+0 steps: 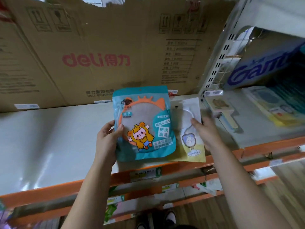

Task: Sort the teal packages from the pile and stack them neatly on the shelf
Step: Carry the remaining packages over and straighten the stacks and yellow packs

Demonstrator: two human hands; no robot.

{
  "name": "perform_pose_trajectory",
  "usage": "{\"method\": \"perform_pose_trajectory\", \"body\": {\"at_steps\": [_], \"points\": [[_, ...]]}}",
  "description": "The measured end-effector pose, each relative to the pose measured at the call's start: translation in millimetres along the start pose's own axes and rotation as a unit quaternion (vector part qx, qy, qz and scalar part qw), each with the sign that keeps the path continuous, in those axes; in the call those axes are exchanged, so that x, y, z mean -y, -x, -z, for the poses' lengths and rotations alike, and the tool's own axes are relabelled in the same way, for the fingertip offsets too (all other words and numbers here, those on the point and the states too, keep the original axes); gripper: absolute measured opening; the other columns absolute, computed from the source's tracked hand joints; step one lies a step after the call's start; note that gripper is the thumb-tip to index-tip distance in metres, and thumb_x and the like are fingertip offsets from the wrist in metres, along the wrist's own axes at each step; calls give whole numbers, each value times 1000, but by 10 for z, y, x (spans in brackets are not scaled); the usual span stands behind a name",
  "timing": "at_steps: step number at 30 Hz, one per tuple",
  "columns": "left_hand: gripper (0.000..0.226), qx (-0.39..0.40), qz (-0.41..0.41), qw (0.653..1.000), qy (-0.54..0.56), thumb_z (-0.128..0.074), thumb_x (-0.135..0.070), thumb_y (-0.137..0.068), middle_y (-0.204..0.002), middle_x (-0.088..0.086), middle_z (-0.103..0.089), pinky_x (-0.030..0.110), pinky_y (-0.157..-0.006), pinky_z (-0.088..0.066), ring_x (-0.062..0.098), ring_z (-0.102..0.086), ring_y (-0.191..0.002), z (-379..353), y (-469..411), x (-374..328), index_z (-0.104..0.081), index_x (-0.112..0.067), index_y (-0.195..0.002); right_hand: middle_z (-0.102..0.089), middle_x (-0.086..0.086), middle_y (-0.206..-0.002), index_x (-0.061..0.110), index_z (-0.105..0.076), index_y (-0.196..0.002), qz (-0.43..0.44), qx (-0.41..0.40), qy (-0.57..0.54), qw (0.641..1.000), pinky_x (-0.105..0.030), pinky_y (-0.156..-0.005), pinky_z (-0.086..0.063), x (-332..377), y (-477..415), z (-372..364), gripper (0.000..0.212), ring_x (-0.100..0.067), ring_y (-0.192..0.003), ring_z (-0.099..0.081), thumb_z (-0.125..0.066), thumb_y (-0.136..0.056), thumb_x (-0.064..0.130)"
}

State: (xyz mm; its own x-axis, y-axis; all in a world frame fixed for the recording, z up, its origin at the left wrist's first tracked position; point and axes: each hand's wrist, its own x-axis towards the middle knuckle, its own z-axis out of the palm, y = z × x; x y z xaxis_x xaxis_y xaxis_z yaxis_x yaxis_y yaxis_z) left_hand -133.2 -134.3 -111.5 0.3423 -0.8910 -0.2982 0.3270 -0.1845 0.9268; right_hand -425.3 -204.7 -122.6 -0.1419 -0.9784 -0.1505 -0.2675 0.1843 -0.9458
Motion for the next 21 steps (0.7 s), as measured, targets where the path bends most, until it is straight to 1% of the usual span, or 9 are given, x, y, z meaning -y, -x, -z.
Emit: {"method": "perform_pose_trajectory", "body": {"at_steps": [3,7,9,11,13,14,18,19,21], "points": [[14,10,-13,1000,-22,-66,-14,-89,-88,4,-75,33,-53,-57,22,-74,-76,-216,35,15,-65,-15,-103,-68,8,-109,23,-58,-124,9,-55,-33,998,-26,-73,-50,-52,106,263,27,-8,-96,-65,-55,-98,21],[8,43,-14,997,-61,-65,-21,-91,-93,5,-74,42,-70,-59,25,-72,-86,-618,101,88,-67,-17,-97,-68,1,-109,15,-60,-120,22,-131,-32,991,-22,-73,-48,-178,246,773,25,-8,-95,-64,-55,-98,23],[7,65,-17,995,-78,-64,-21,-91,-91,4,-75,44,-72,-59,25,-72,-86,-860,137,139,-67,-18,-96,-69,-1,-111,15,-62,-119,24,-149,-30,988,-32,-84,-50,-267,305,1069,25,-16,-102,-64,-56,-97,25],[5,86,-23,992,-85,-64,-19,-91,-88,2,-75,39,-63,-59,22,-72,-81,-1125,183,212,-67,-18,-95,-69,-4,-109,14,-64,-114,27,-163,-26,986,-35,-88,-51,-363,357,1358,23,-20,-102,-64,-57,-97,27],[4,97,-27,992,-82,-63,-17,-91,-84,-2,-75,30,-55,-56,17,-72,-75,-1418,237,305,-67,-19,-93,-69,-5,-100,11,-65,-105,35,-192,-2,981,-26,-77,-51,-464,393,1660,21,-21,-94,-63,-57,-97,28],[4,103,-25,992,-74,-63,-17,-92,-83,-4,-75,28,-53,-55,15,-72,-73,-1579,275,360,-66,-19,-93,-68,-8,-97,7,-63,-102,33,-206,14,978,-26,-75,-50,-524,402,1821,23,-25,-91,-61,-56,-97,29],[1,107,-2,994,-29,-62,-16,-92,-68,-7,-71,19,-44,-49,8,-68,-58,-2304,497,636,-63,-15,-92,-65,-18,-99,0,-61,-105,28,-224,70,972,-41,-79,-44,-771,440,2549,29,-33,-94,-59,-51,-99,27],[3,108,-3,994,-17,-62,-14,-92,-65,-7,-70,18,-43,-48,8,-67,-55,-2495,563,707,-63,-14,-90,-64,-18,-94,0,-61,-101,27,-227,69,971,-41,-77,-44,-841,450,2744,27,-33,-91,-58,-50,-100,25],[9,109,-9,994,-5,-60,-12,-93,-61,-6,-67,17,-44,-48,10,-63,-52,-2853,703,838,-62,-11,-84,-59,-8,-78,9,-59,-85,25,-230,53,971,-37,-67,-40,-972,481,3109,20,-26,-77,-54,-50,-99,21]]}}
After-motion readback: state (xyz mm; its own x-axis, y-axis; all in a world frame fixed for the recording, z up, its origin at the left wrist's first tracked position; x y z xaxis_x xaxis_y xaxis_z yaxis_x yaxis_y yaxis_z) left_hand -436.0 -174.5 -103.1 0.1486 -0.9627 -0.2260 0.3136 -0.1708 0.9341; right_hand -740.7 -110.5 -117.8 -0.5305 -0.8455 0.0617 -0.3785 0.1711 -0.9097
